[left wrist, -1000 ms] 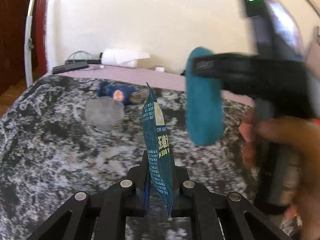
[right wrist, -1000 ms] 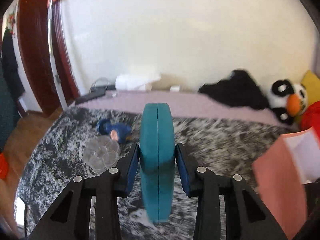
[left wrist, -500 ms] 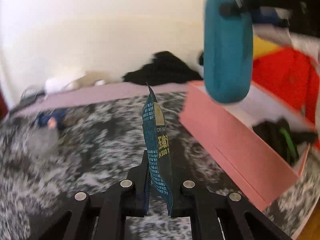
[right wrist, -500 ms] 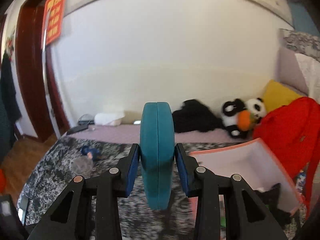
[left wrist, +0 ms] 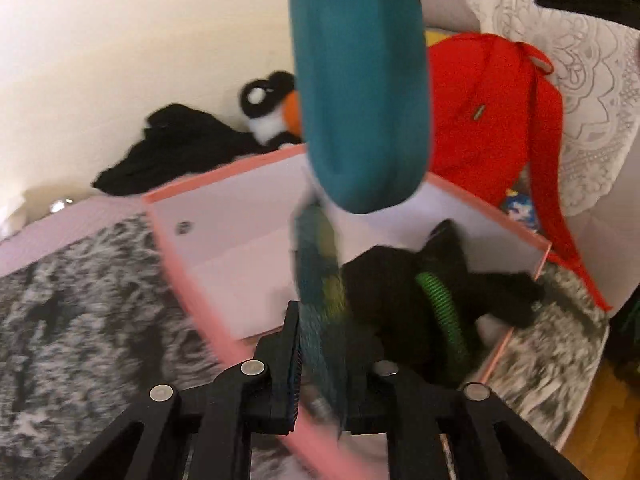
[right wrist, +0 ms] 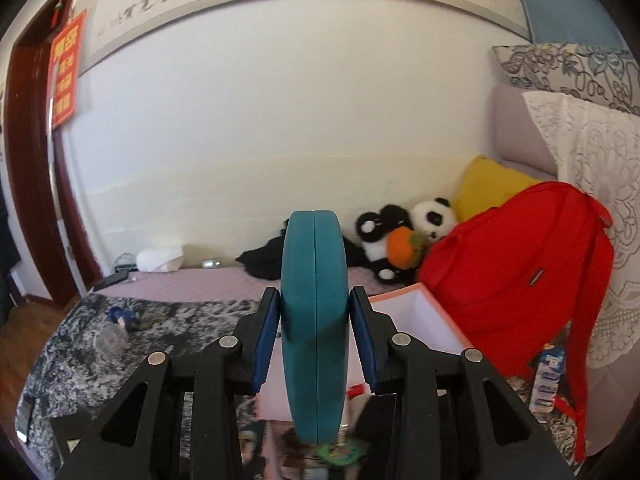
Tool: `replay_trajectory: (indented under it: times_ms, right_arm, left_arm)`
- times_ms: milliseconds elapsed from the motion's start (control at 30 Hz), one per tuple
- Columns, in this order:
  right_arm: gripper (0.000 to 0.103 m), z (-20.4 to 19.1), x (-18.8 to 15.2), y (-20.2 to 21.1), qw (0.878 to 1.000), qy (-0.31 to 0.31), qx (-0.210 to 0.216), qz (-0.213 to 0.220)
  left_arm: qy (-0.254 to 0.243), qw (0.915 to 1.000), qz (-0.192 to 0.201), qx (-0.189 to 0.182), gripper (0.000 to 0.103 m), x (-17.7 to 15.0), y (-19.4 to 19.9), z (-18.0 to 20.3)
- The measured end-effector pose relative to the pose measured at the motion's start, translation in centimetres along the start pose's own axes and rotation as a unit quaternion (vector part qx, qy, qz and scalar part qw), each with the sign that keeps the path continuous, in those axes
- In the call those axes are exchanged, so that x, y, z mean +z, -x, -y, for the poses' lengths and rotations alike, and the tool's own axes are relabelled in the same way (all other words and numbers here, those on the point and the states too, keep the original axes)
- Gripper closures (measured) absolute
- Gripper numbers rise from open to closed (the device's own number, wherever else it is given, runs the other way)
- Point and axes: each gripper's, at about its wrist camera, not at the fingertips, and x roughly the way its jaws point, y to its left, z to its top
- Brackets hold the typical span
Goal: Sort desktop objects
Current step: 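Carry packet and glasses case into the pink box and release both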
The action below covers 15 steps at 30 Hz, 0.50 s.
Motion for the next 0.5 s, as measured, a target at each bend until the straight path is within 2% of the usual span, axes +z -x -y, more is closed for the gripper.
replay_trajectory:
  times_ms: [33, 100, 133, 167, 233, 300, 333, 367, 500]
  right_arm:
    - [0.065, 0.6, 0.1, 0.1, 1.000, -0.003, -0.002, 0.002]
    - [0.065, 1.4, 0.2, 0.0, 1.000, -0.008, -0.002, 0.001]
    - [0.065, 1.9, 0.2, -0.1, 1.000, -0.012, -0.002, 0.000]
    - [0.065, 2.2, 0.1, -0.2, 1.000, -0.016, -0.002, -0.003]
    - [0.064, 3.0, 0.0, -0.1, 1.000, -0.020, -0.001, 0.000]
    - [0.051, 3.2, 0.0, 0.1, 1.000, -0.019, -0.001, 0.006]
    - [0.039, 3.3, 0.0, 0.2, 1.000, -0.017, -0.001, 0.010]
    - [0.034, 3.1, 0.0, 0.3, 1.000, -0.016, -0.002, 0.014]
    - [0.034, 2.6, 0.1, 0.6, 1.000, -0.018, 0.005, 0.021]
  left_arm:
    - [0.003, 1.0000, -0.004, -0.001, 0.073, 0.3, -0.7, 0.6]
    - [0.006, 0.9999, -0.007, 0.006, 0.017, 0.2, -1.6, 1.3]
    - [0.008, 0.9999, -0.009, 0.012, 0.009, 0.0, -2.0, 1.6]
    - [0.009, 0.9998, -0.010, 0.017, 0.005, -0.2, -2.4, 1.9]
    - [0.008, 0.9995, -0.018, 0.024, 0.005, -0.7, -3.3, 2.3]
    - [0.006, 0.9990, -0.032, 0.031, 0.005, -1.3, -3.9, 2.2]
    - [0.005, 0.9986, -0.038, 0.036, 0.005, -1.7, -4.2, 2.1]
    - [0.004, 0.9983, -0.043, 0.039, 0.005, -2.0, -4.4, 2.0]
    - [-0.002, 0.9985, -0.035, 0.042, 0.005, -2.8, -3.7, 1.6]
